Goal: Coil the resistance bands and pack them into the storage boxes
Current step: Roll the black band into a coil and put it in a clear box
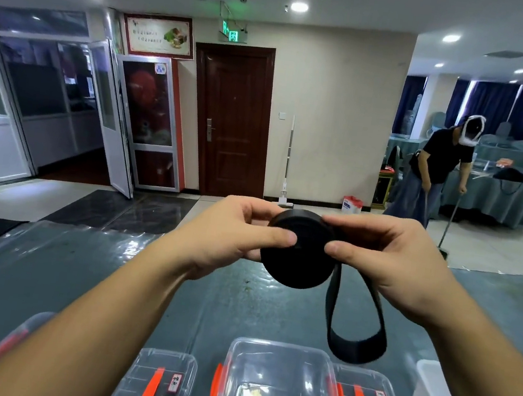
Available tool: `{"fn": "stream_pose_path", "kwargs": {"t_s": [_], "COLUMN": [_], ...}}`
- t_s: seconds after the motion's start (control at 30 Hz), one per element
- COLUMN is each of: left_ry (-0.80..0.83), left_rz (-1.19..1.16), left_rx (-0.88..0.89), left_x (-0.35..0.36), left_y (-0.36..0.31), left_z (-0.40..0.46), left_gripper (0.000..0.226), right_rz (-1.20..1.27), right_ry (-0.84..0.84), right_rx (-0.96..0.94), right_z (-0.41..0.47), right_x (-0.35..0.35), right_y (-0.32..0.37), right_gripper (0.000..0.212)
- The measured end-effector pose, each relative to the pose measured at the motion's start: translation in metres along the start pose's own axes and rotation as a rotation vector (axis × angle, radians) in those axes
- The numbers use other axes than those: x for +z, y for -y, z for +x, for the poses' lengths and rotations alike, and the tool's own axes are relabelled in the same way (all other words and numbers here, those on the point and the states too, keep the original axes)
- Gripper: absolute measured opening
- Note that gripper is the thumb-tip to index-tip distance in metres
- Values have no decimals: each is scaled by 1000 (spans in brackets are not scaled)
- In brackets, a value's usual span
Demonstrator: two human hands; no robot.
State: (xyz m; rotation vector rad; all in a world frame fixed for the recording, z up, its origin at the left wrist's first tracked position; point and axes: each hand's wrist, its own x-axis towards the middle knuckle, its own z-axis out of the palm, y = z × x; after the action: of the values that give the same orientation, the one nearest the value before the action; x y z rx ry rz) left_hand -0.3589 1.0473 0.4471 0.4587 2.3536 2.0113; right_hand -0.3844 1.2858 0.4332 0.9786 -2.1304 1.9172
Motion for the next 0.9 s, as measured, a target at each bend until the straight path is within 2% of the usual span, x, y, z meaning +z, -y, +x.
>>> {"fn": "stream_pose_path", "kwargs": {"t_s": [0.07, 0.2, 0.3, 0.47, 0.57, 0.7, 0.9], "left_ry": [13, -122, -173, 3, -20, -130, 24], "left_rz": [44, -102, -161, -16, -37, -206, -52], "left_rx": [8, 64, 37, -61, -22, 22, -58], "left_x": [1, 7, 10, 1, 4, 10, 1], "left_y": [-4, -1, 6, 4, 1, 8, 2], "left_z": [0, 4, 8, 7, 6, 8, 6], "left_gripper": [21, 22, 24, 25, 27, 32, 36], "right_rz": [14, 204, 291, 214, 244, 403, 363], "right_ry": [-11, -205, -252, -152, -158, -204, -166], "right_rx": [-9, -34, 5, 60, 71, 73, 128], "right_z": [2, 5, 4, -1, 1, -1, -3], "right_x": [1, 9, 13, 10, 11, 18, 15], "right_y": [0, -5, -13, -12, -9, -11, -12], "right_gripper": [38, 34, 34, 32, 31, 38, 41]}}
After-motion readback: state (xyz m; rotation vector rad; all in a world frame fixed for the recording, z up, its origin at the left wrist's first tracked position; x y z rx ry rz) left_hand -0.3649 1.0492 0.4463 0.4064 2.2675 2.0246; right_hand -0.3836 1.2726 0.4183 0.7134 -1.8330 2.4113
